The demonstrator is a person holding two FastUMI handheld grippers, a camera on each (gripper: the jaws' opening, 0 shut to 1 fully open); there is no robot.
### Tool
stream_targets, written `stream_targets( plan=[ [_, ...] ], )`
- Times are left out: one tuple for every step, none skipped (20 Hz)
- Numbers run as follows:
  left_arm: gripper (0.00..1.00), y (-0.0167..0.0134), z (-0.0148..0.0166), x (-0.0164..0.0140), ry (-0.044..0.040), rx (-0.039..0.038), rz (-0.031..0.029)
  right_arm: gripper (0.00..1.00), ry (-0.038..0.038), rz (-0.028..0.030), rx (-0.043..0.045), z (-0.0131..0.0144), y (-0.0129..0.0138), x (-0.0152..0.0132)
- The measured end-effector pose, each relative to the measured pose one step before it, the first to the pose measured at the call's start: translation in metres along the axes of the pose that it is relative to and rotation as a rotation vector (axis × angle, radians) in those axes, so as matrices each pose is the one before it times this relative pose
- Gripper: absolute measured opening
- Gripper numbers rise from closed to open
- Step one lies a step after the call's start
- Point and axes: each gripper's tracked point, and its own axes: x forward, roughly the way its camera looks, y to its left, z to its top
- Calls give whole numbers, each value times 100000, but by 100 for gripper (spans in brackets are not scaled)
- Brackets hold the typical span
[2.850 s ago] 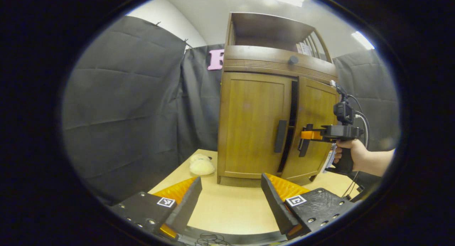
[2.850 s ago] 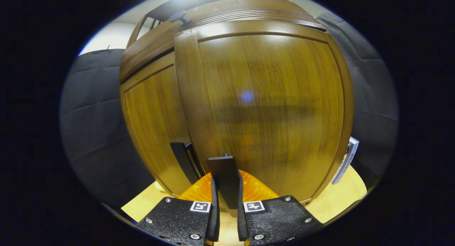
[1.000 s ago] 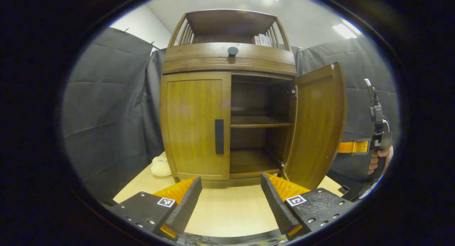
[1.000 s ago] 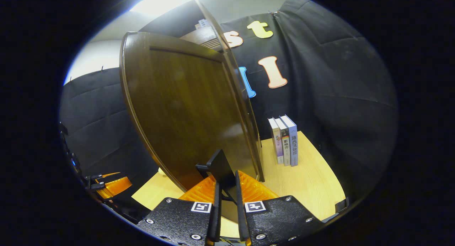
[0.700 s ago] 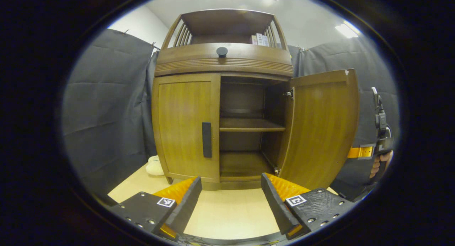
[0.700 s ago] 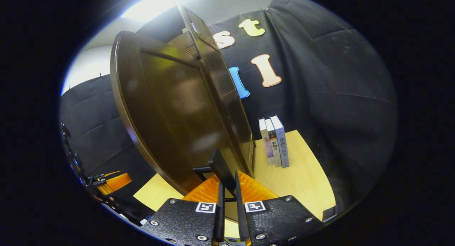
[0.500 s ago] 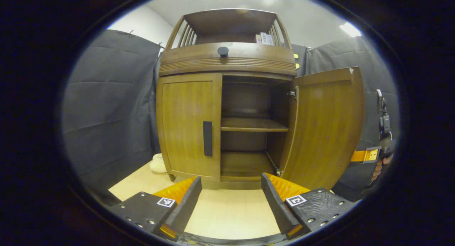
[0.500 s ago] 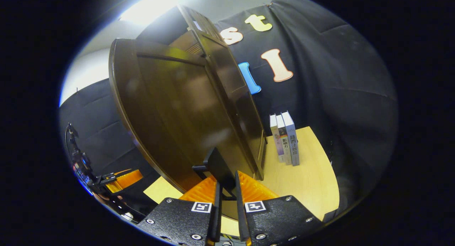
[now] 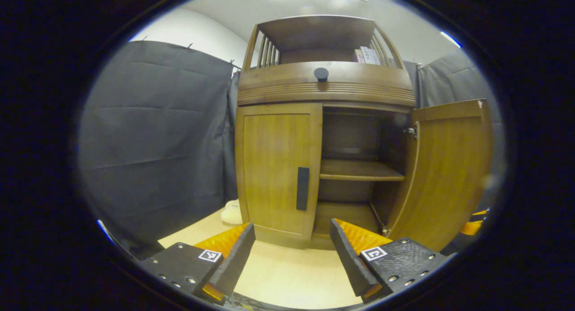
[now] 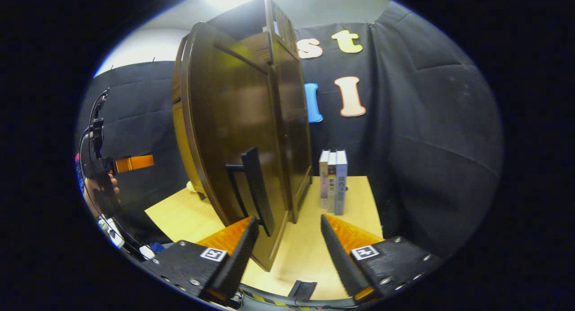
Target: Open the right door of the double-door shoe cabinet with the right hand, and open the left door with the left hand.
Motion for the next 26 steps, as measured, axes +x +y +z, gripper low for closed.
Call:
stream_targets(
  plan=[
    [100, 217, 596, 1273, -447, -276, -948, 92, -135, -5707, 1614, 74, -682, -195],
    [100, 44, 994, 1467, -1435, -309, -1938, 96, -469, -4932, 2317, 201, -448, -275],
    [96, -110, 977, 1504, -1988, 20, -2239, 95, -2070, -4461, 2050, 247, -369, -352],
    [96, 57, 406, 1655, -1004, 237, -2296, 91, -2424, -4797, 1236, 366, -357, -321],
    [100, -15, 270, 1840, 206, 395, -2488, 95, -1571, -5925, 636, 173, -726, -347],
    [100, -108, 403, 1856, -136, 278, -3366, 90, -1491, -6111, 393, 437, -586, -598],
    [96, -84, 462, 1519, -625, 70, -2709, 95, -2342, -5430, 658, 735, -393, -612],
    [100, 137, 247, 1726, -298, 56, -2608, 95, -2701, -4754, 965, 643, -137, -463],
    [100, 66, -227, 1524, 805, 58, -2395, 99, -2275, -4259, 1141, 426, -64, -617],
    [100, 19, -672, 1236, 775, -155, -2304, 91, -2268, -4073, 1005, 604, 253, -726],
    [100, -3, -289, 1402, 897, -353, -2077, 95, -2037, -3983, 758, 617, 378, -838],
    [100, 34, -831, 1222, 1086, -60, -2109, 91, -1913, -3620, 764, 598, 286, -738],
    [100, 257, -487, 1151, 926, 531, -630, 91, -1437, -2892, 701, 327, 149, -1274],
    [100, -7, -512, 1063, 943, 448, -528, 95, -795, -2146, 713, 307, 352, -874],
    [100, -179, -430, 1023, 1183, 66, -1367, 95, -246, -1992, 561, 214, 349, -539],
    [95, -562, -425, 1171, 1694, 47, -2151, 95, 212, -2077, 655, 20, 264, -568],
    [89, -413, 10, 1277, 1353, 539, -2530, 95, 584, -1985, 732, -84, 281, -620],
    [83, -238, 156, 975, 734, 223, 1587, 95, 248, -1831, 876, -159, 238, -726],
    [77, -478, -575, 1549, 1130, -1228, -1100, 95, -68, -1588, 1013, -68, 352, -742],
    [70, -270, -282, 283, 987, -1176, -1477, 91, -131, -1222, 811, -63, 317, -709],
    [64, -415, -69, 635, 645, -1296, -2493, 91, 42, -941, 422, -405, 239, -686],
    [57, -119, -179, -34, -3182, -939, 754, 91, 201, -647, -58, -388, 394, -514],
    [51, -237, -473, 147, 743, 3021, -62, 91, 388, -469, -288, -530, 436, -364],
    [44, 235, 84, -1209, -1529, 2474, -77, 95, 225, -37, -325, -360, 394, -373],
    [38, 203, 68, 217, -653, 383, -520, 95, 146, 238, -214, -288, 516, -327],
    [31, 40, -67, -412, -137, -2102, -665, 95, 184, 475, 124, -223, 510, -234]
  ],
)
